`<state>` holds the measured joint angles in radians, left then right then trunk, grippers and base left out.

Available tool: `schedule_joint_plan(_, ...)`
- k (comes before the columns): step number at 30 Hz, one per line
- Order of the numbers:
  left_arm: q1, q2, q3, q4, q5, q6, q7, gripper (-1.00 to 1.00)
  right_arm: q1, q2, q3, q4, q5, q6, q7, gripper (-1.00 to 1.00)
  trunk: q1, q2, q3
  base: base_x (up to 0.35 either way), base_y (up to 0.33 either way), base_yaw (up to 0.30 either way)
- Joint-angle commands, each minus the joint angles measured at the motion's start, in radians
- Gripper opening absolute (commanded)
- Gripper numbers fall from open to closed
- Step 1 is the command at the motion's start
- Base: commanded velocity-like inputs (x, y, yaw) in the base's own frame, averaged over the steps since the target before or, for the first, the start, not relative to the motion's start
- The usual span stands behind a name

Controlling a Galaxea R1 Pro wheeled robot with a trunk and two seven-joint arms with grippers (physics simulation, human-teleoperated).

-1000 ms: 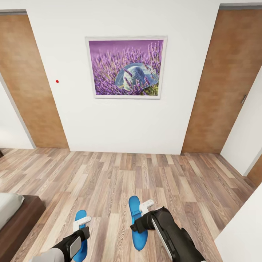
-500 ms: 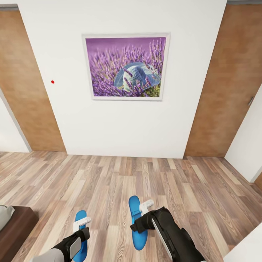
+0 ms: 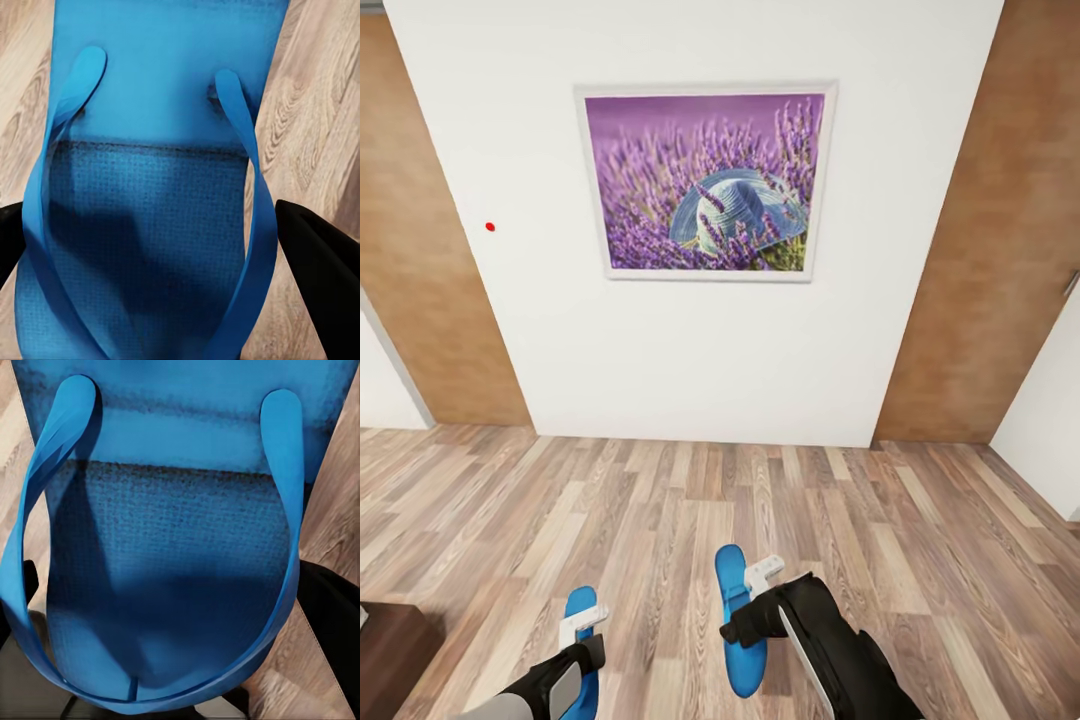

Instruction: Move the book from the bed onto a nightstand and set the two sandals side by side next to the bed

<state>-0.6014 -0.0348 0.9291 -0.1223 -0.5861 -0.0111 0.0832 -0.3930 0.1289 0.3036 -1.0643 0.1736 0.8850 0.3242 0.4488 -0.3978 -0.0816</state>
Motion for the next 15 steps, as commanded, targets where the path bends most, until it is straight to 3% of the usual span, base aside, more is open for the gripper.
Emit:
schedule_joint_plan(1, 0.009, -0.001, 0.006, -0.001, -0.011, -0.006, 0.003, -1.0, 0.004, 0.0, -0.001, 0.004, 0.009, 0.003, 0.008, -1.0, 0.001, -0.002, -0.002, 0.339, 0.0, 0.0)
schedule_joint_plan(10, 0.07, -0.002, 0.006, 0.0, -0.013, -0.064, 0.003, -1.0, 0.04, -0.008, -0.01, 0.132, 0.01, -0.119, 0.003, -1.0, 0.001, -0.002, -0.002, 0.338, 0.0, 0.0)
schedule_joint_plan(15, 0.091, -0.001, 0.005, 0.001, -0.014, -0.081, 0.003, -1.0, 0.048, -0.008, -0.012, 0.15, 0.009, -0.136, 0.003, -1.0, 0.001, -0.002, -0.002, 0.336, 0.0, 0.0)
